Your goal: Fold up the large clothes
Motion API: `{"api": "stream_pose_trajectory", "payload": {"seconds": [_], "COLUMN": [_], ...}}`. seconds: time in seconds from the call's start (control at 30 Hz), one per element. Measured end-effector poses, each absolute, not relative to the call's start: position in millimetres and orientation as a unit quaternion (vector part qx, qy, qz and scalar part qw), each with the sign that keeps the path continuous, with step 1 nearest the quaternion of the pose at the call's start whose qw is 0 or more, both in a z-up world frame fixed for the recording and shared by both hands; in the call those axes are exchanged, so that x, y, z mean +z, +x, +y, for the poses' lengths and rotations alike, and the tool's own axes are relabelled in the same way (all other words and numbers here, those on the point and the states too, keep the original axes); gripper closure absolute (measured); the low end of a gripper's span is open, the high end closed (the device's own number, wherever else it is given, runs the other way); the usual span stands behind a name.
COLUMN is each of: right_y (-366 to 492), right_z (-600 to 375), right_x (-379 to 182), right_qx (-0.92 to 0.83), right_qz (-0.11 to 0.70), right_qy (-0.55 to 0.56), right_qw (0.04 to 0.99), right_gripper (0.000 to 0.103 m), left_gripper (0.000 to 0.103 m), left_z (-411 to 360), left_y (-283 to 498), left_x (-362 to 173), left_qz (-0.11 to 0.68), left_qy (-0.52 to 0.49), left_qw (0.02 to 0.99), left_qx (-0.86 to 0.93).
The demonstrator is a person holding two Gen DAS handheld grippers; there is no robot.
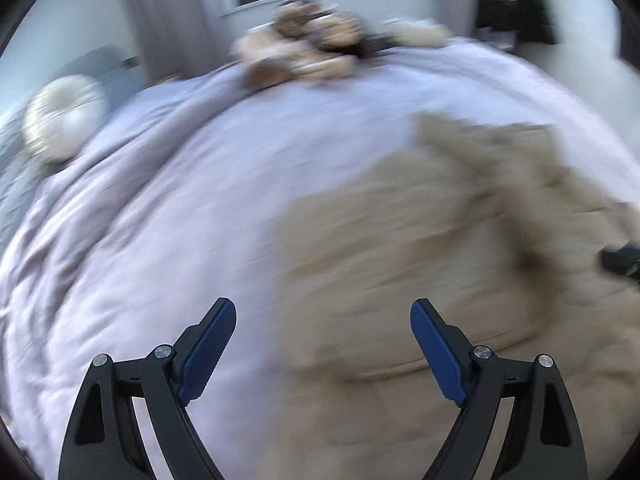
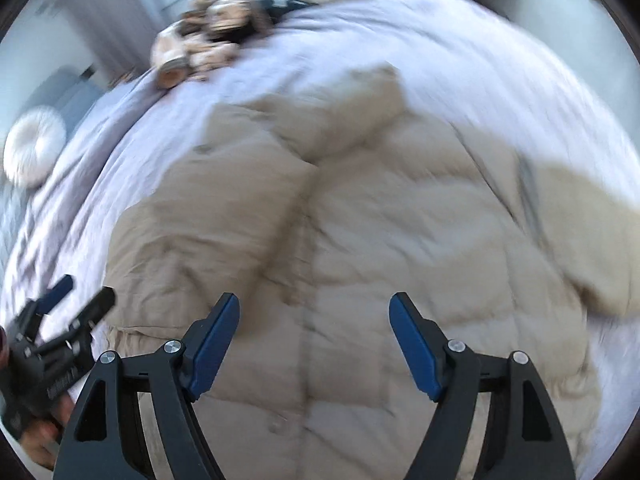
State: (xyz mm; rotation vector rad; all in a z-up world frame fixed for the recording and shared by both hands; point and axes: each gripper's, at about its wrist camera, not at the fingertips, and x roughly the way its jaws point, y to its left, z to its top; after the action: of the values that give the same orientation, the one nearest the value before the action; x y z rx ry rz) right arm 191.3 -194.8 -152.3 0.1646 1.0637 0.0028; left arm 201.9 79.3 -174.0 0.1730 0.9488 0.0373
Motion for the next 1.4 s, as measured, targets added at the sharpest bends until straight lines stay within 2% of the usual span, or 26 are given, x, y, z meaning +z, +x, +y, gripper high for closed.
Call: {"api": "stream_pose_trajectory", "payload": {"seconds": [0.13, 0.2, 0.33, 0.37, 0.4, 0.43, 0.47, 0.57, 0.7, 0.73, 0.77, 0.83, 0.9, 0.97, 1.1, 1.27, 1.4], "right_y": [214, 226, 247, 251, 252, 252, 251, 241, 218, 212, 203, 183, 172, 161, 156, 202, 224], "right_z": [-142, -131, -126, -129, -133, -142, -152, -194, -257, -267, -279, -297, -306, -313, -324, -303, -295], "right_x": [-160, -168, -187, -188, -185, -180, -176, -174, -218, -230, -241, -247, -239, -223, -179, -159, -163], "right_qx": [-0.011, -0.028, -0.063, -0.061, -0.053, -0.048, -0.052, -0.057, -0.041, -0.045, -0.048, -0.051, -0.06, -0.078, -0.117, -0.044, -0.068], "right_qz": [0.5, 0.498, 0.509, 0.507, 0.502, 0.499, 0.493, 0.481, 0.494, 0.497, 0.497, 0.482, 0.483, 0.485, 0.446, 0.444, 0.481], "right_qy": [-0.017, -0.041, -0.066, -0.064, -0.052, -0.028, -0.009, 0.089, 0.31, 0.347, 0.39, 0.451, 0.443, 0.413, 0.347, 0.271, 0.206], "right_qw": [0.866, 0.865, 0.856, 0.858, 0.862, 0.865, 0.869, 0.87, 0.811, 0.794, 0.774, 0.749, 0.753, 0.767, 0.816, 0.853, 0.85], "right_gripper": [0.022, 0.022, 0.022, 0.028, 0.043, 0.096, 0.099, 0.099, 0.099, 0.098, 0.092, 0.091, 0.09, 0.082, 0.082, 0.082, 0.08], "left_gripper": [0.013, 0.013, 0.013, 0.013, 0.013, 0.013, 0.013, 0.013, 0.013, 0.013, 0.013, 0.013, 0.013, 0.013, 0.013, 0.013, 0.013], "left_z": [101, 96, 98, 102, 108, 113, 115, 121, 125, 129, 136, 149, 158, 163, 149, 111, 97], "left_y": [194, 193, 211, 215, 219, 222, 224, 226, 225, 227, 226, 218, 211, 214, 251, 308, 312], "left_x": [-212, -228, -237, -239, -239, -238, -239, -242, -245, -246, -245, -235, -221, -203, -187, -208, -220], "left_qz": [0.517, 0.523, 0.508, 0.511, 0.515, 0.518, 0.518, 0.52, 0.524, 0.531, 0.538, 0.542, 0.536, 0.526, 0.514, 0.524, 0.533], "left_qy": [0.148, 0.17, 0.14, 0.116, 0.09, 0.069, 0.062, 0.042, 0.042, 0.041, 0.037, 0.011, -0.009, -0.033, -0.063, -0.053, -0.03], "left_qw": [0.842, 0.834, 0.847, 0.848, 0.848, 0.848, 0.847, 0.847, 0.843, 0.837, 0.833, 0.833, 0.839, 0.848, 0.855, 0.85, 0.845], "left_qx": [0.033, 0.028, 0.07, 0.079, 0.086, 0.094, 0.102, 0.105, 0.114, 0.123, 0.129, 0.111, 0.089, 0.056, 0.016, 0.027, 0.038]}}
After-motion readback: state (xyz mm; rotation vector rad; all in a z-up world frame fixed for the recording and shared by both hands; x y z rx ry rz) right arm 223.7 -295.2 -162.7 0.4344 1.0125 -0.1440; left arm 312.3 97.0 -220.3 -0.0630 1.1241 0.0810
